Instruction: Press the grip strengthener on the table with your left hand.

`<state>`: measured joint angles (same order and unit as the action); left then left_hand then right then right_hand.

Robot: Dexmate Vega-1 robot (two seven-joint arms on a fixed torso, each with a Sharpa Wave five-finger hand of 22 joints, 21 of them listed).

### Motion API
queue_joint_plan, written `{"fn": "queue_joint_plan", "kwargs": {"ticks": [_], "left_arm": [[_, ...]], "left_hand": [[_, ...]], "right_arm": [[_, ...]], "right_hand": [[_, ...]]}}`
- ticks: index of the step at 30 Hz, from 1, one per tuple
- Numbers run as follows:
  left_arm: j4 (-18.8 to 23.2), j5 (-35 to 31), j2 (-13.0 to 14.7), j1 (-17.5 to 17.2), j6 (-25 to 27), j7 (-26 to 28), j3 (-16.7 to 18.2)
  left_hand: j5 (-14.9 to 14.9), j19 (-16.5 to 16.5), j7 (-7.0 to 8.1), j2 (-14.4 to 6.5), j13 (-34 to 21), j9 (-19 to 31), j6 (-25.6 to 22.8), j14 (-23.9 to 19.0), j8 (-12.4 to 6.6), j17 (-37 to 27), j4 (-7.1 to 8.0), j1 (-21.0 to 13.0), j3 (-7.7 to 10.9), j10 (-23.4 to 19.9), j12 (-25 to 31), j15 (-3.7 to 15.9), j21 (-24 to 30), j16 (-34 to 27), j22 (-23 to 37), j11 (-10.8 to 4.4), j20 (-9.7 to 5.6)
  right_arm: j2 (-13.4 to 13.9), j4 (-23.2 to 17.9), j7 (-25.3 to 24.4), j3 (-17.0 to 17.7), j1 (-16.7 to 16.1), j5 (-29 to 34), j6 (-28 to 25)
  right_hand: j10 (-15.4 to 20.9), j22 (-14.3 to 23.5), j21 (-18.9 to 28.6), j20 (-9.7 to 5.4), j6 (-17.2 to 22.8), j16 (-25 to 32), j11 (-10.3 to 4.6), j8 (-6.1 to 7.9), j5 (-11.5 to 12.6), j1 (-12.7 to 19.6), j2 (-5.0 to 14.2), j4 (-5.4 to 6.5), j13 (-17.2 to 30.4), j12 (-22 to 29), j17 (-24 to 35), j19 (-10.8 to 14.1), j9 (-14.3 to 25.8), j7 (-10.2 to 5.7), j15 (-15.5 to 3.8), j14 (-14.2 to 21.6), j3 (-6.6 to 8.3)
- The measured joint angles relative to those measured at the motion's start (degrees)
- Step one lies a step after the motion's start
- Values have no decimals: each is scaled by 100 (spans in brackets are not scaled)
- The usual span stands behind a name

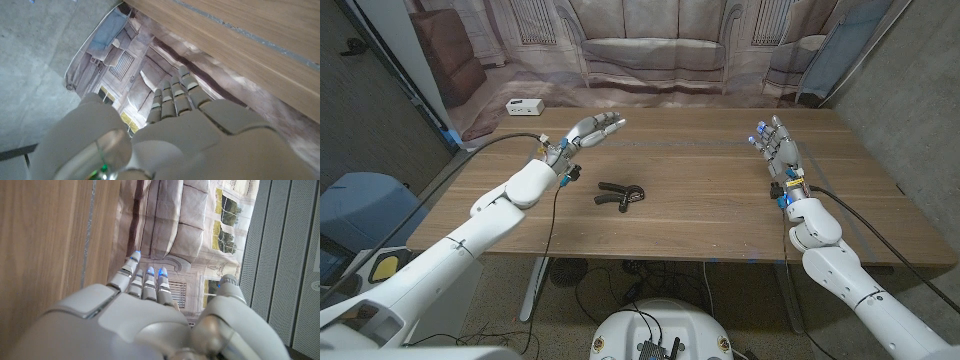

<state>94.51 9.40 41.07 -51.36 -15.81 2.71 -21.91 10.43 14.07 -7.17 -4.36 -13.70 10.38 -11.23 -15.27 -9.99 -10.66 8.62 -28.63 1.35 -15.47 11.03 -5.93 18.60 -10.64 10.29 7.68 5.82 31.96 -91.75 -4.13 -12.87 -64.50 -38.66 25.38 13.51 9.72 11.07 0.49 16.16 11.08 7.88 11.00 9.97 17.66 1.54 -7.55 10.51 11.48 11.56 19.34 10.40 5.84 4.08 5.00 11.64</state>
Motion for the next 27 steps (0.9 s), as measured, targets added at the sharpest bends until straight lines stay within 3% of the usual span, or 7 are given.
{"fn": "queue_joint_plan", "kwargs": {"ticks": [4,13,19,27], "left_arm": [[-299,529,-234,-6,-280,-98,53],[-898,1600,-629,115,-641,-466,119],[-1141,1899,-727,217,-686,-614,121],[-1339,2062,-790,272,-708,-642,113]], "left_hand": [[2,-262,23,20,57,-1,85,232,0,0,-1,126,-64,180,-24,32,-158,28,0,-44,-1],[44,-324,42,28,93,0,165,316,0,-1,-24,194,-87,249,-25,28,-208,28,0,-52,3],[44,-324,11,28,94,0,196,315,0,-1,-24,194,-87,248,-26,28,-240,28,0,-52,3],[44,-324,11,28,94,0,195,333,0,-1,-48,193,-110,280,-27,11,-240,28,-1,-83,3]], "right_arm": [[24,10,58,-27,49,-19,-47],[82,57,169,-129,176,3,-163],[145,77,254,-197,273,24,-277],[187,155,358,-280,400,26,-407]], "right_hand": [[0,0,0,0,-20,0,0,0,0,-19,-19,2,0,0,0,0,0,20,0,0,-5],[0,0,0,1,-114,0,0,-22,0,-56,-52,34,0,0,1,0,0,-11,0,0,-37],[22,0,0,1,229,44,22,89,0,-108,-63,54,0,0,31,0,15,38,0,0,-57],[21,0,0,1,49,44,22,0,0,-107,-62,54,0,0,14,0,15,-33,1,0,-57]]}}
